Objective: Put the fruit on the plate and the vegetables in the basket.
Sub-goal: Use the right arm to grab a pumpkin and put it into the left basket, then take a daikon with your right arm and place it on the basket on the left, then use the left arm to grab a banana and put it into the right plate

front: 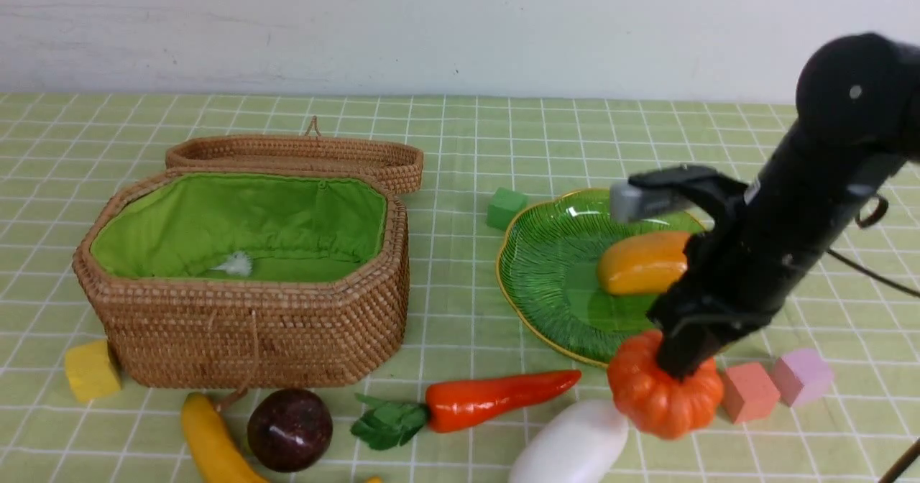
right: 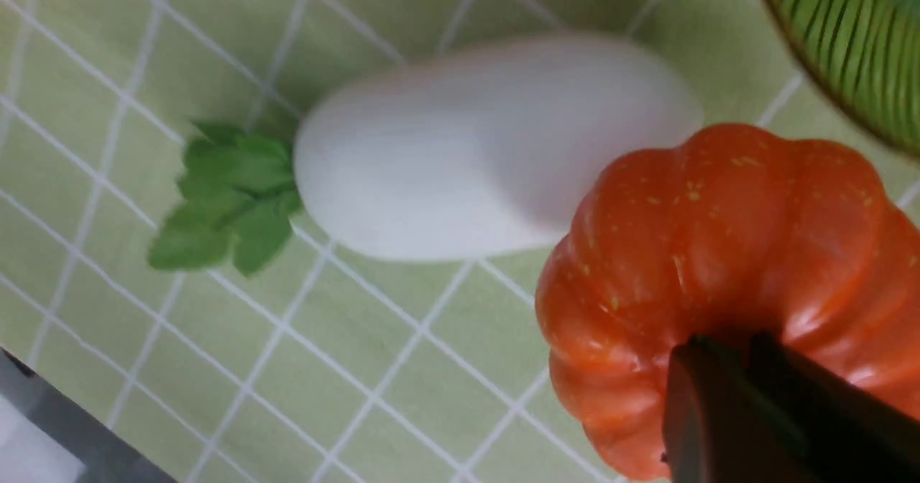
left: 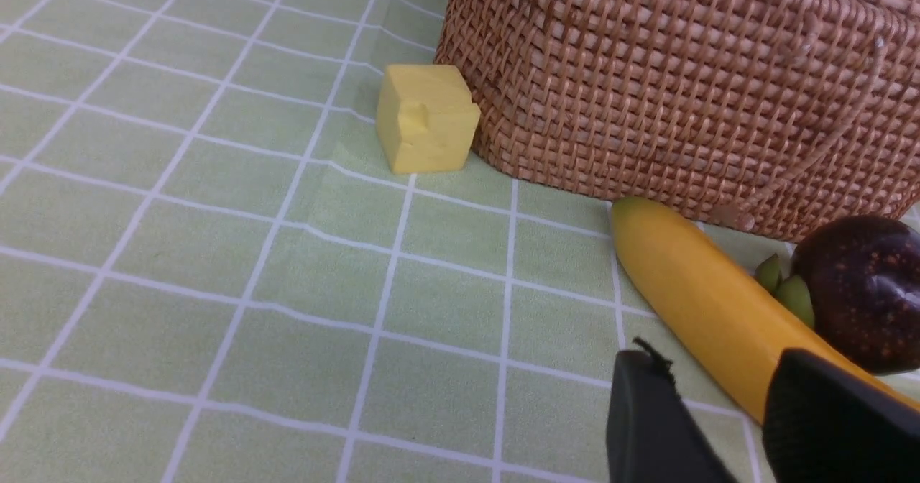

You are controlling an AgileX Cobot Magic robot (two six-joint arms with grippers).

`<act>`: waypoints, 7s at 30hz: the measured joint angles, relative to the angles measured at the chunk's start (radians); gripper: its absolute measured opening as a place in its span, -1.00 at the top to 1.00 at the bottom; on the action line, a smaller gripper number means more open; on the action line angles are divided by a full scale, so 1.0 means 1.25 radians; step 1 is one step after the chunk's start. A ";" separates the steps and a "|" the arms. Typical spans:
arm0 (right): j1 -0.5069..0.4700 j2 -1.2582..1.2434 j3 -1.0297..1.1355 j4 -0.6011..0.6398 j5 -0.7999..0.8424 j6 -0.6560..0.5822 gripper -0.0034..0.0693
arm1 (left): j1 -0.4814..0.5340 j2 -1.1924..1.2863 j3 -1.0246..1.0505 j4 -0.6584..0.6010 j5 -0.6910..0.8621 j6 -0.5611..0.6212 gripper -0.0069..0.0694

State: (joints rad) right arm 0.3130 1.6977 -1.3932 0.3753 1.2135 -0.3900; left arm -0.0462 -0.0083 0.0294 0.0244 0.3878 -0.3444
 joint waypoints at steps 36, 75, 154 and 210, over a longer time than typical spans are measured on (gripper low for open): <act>0.212 0.498 -0.724 0.268 -0.149 -0.044 -0.80 | 0.000 0.000 0.000 0.000 0.000 0.000 0.19; 0.416 0.198 -0.283 -0.008 -0.223 0.138 -0.76 | 0.000 0.000 0.000 0.000 0.000 0.000 0.19; 0.262 0.391 -0.597 0.222 -0.414 -0.252 -0.57 | 0.000 0.000 0.000 0.000 0.000 0.000 0.19; 0.263 -0.576 0.172 -0.357 -0.002 0.384 0.96 | 0.000 0.000 0.000 0.000 0.000 0.000 0.19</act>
State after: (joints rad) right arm 0.6421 0.9774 -1.1782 -0.0710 1.2115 0.0906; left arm -0.0462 -0.0083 0.0294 0.0244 0.3878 -0.3444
